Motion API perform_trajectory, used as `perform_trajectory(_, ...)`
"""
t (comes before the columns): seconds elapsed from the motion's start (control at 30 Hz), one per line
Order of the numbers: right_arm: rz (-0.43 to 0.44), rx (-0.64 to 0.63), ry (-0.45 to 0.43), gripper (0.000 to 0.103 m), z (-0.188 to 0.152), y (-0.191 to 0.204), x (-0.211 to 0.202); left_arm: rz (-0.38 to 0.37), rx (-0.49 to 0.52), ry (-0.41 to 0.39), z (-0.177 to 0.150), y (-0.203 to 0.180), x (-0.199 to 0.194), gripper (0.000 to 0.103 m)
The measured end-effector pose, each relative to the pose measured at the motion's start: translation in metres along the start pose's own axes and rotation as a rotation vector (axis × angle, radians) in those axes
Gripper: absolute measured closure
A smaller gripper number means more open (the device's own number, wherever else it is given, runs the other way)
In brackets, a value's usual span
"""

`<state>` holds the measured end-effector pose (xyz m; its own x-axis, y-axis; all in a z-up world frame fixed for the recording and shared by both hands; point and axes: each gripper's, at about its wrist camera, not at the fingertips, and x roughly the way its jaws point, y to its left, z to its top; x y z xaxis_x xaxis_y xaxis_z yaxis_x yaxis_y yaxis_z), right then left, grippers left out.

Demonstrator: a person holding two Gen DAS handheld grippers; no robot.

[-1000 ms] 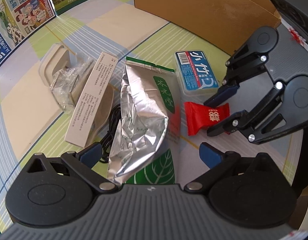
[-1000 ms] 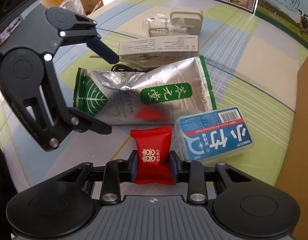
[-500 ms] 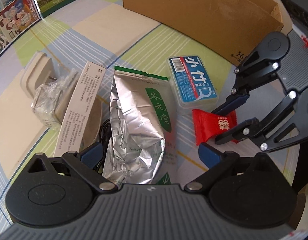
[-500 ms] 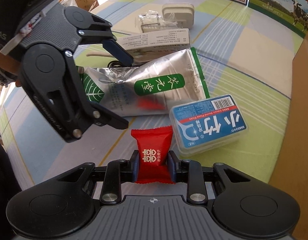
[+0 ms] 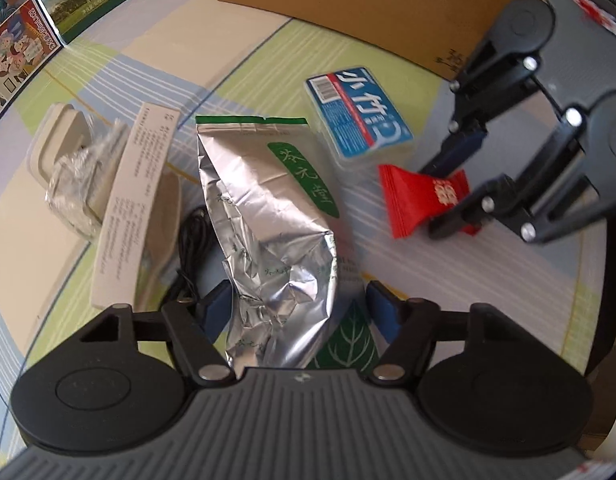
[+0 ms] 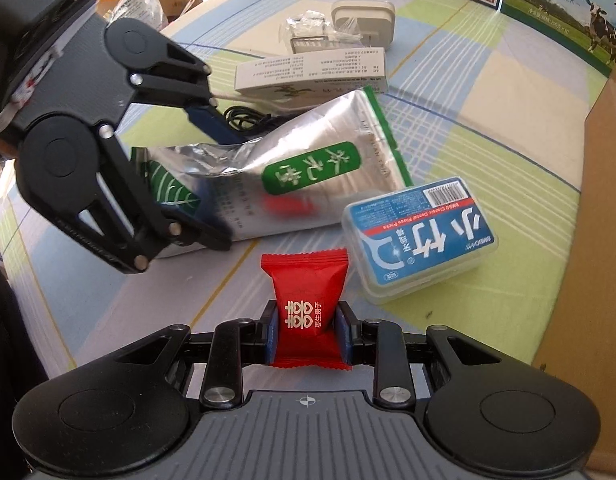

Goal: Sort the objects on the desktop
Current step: 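Grasp the red candy packet with the right tool while the left tool grasps the silver tea bag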

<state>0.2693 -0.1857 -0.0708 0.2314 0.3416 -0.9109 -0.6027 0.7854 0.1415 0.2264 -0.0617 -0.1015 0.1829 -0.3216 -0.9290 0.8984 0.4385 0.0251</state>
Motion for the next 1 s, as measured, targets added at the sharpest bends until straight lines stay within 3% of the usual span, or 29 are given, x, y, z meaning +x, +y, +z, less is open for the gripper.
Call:
perform_trajectory(0.37,0.048,-0.075,0.076,0.077,-0.009,0.02,0.0,-0.088,0.055,0.139,-0.042,-0.021,-0.023,0.036)
perform_trajectory(0.53,0.031,-0.085,0.08,0.076,-0.012,0.026,-0.002,-0.069,0.004,0.133,-0.039,-0.016,-0.017,0.025)
perform_trajectory(0.73,0.025,-0.083,0.068,0.076,-0.012,0.024,-0.001,-0.064,-0.003,0.123,-0.029,-0.017,-0.003,0.025)
perform_trajectory(0.87,0.027,-0.071,0.045,0.066,-0.009,0.021,0.0,-0.053,0.006,0.117,-0.026,-0.019,-0.001,0.026)
perform_trajectory(1.0,0.012,-0.096,0.043,0.058,-0.008,0.027,0.002,-0.047,0.015,0.106,-0.027,-0.021,-0.003,0.036)
